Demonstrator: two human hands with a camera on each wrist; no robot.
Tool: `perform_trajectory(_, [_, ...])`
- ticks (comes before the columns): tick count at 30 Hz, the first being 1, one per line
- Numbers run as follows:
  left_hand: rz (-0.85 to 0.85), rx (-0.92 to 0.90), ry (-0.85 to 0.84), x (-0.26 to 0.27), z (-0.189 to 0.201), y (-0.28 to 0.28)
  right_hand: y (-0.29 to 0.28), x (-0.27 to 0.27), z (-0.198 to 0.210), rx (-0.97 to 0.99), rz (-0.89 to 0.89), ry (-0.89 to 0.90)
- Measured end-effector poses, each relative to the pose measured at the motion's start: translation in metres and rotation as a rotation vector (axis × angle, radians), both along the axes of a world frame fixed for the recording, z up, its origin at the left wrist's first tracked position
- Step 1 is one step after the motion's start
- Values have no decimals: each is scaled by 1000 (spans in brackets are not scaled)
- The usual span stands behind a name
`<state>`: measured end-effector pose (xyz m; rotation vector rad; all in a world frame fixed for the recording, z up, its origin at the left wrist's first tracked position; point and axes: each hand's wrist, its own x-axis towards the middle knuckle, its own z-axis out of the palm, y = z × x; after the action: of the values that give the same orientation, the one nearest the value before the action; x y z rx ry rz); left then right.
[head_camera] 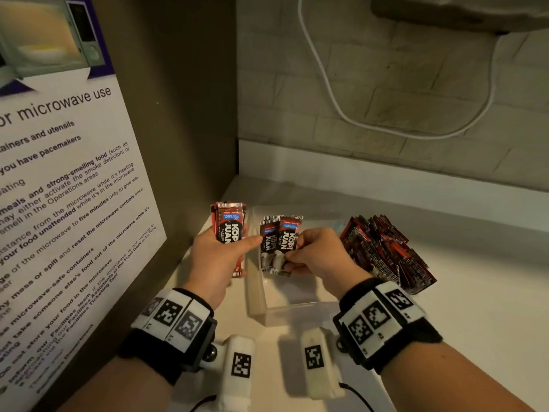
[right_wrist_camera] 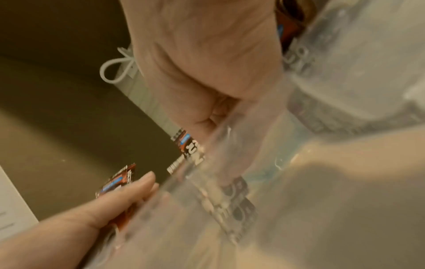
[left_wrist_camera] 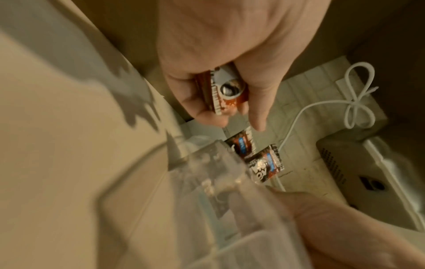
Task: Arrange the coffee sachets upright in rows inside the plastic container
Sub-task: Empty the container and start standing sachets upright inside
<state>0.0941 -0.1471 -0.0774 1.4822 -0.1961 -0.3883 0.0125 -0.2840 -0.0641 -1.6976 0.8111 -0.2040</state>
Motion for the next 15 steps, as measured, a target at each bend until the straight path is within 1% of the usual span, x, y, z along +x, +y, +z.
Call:
perform_trajectory(4, [35,48,-5,-1,-6,-7,5,9,-9,-96,-11,38])
perform_trajectory(9, [40,66,-22,-7,-3,-10,11,14,-19,-330,-22,79])
perform_trajectory(12, [1,86,-23,-15,2,-7,12,14,-19,-476,-1,120])
perform_trajectory(15, [-67,70,18,-22,8,-3,13,13,-16,-525,35,141])
